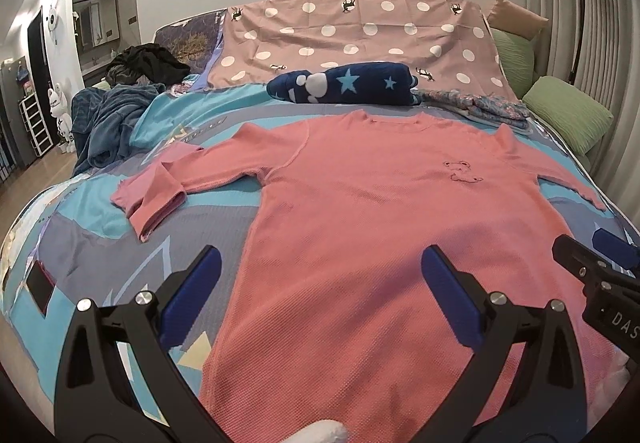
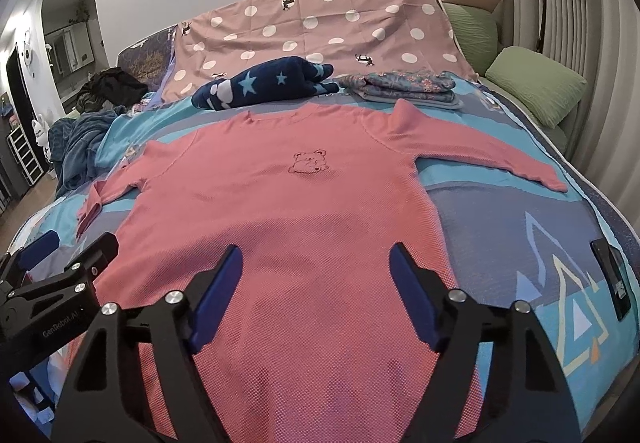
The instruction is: Fold small clothes
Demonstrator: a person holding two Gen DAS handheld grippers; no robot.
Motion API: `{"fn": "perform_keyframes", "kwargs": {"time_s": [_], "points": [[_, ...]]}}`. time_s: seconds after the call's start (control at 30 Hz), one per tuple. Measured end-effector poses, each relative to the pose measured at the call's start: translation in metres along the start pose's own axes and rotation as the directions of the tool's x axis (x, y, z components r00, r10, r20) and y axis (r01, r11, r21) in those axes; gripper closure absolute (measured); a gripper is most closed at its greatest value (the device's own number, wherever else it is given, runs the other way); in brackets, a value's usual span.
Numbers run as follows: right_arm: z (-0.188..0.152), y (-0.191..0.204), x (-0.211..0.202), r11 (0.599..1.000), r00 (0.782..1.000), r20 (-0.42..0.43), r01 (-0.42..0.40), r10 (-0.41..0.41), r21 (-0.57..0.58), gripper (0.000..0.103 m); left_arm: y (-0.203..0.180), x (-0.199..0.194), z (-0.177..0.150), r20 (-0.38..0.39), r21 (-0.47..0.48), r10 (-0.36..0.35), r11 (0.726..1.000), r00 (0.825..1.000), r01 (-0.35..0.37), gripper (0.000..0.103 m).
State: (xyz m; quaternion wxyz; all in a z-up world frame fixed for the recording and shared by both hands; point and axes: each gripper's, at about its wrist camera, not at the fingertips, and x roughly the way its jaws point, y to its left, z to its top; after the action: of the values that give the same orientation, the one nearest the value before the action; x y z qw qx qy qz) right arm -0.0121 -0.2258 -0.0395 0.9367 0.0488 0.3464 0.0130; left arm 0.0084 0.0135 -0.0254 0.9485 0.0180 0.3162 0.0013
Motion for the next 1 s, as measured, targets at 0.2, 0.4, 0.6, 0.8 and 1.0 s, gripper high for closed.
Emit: {"fn": "perform_keyframes", "kwargs": {"time_s": [0.2,0.4,0.6,0.8,1.0], "points": [[-0.003,0.003,0.0,1.0,1.0,0.009,0.018,-0.018,-0.021,0.042,0.002,0.003,-0.002,0.002,0.003,-0.01,1.0,1.0,0.01,0.002],[-0.003,0.006,0.0,0.999,1.0,0.004,0.004,-0.004,-0.039,0.042,0.004,0.001,-0.006,0.02,-0.009,-0.027,1.0,0.999,0.027,0.002],[-0.004,0.01,-0.003,0.998,1.0,0.013,-0.009,0.01,-0.06,0.045,0.004,-0.001,-0.006,0.022,-0.001,-0.017,1.0,1.0,0.017,0.002],[-0.002,0.014,-0.012,0.997,0.998,0.06,-0.022,0.027,-0.08,0.045,0.005,-0.005,-0.005,0.033,-0.004,-0.012,1.0,0.999,0.012,0.005],[0.0,0.015,-0.017,0.997,0.994,0.097,-0.038,0.045,-0.074,0.045,0.005,-0.006,-0.004,0.037,-0.003,-0.008,1.0,0.999,0.008,0.005]]}}
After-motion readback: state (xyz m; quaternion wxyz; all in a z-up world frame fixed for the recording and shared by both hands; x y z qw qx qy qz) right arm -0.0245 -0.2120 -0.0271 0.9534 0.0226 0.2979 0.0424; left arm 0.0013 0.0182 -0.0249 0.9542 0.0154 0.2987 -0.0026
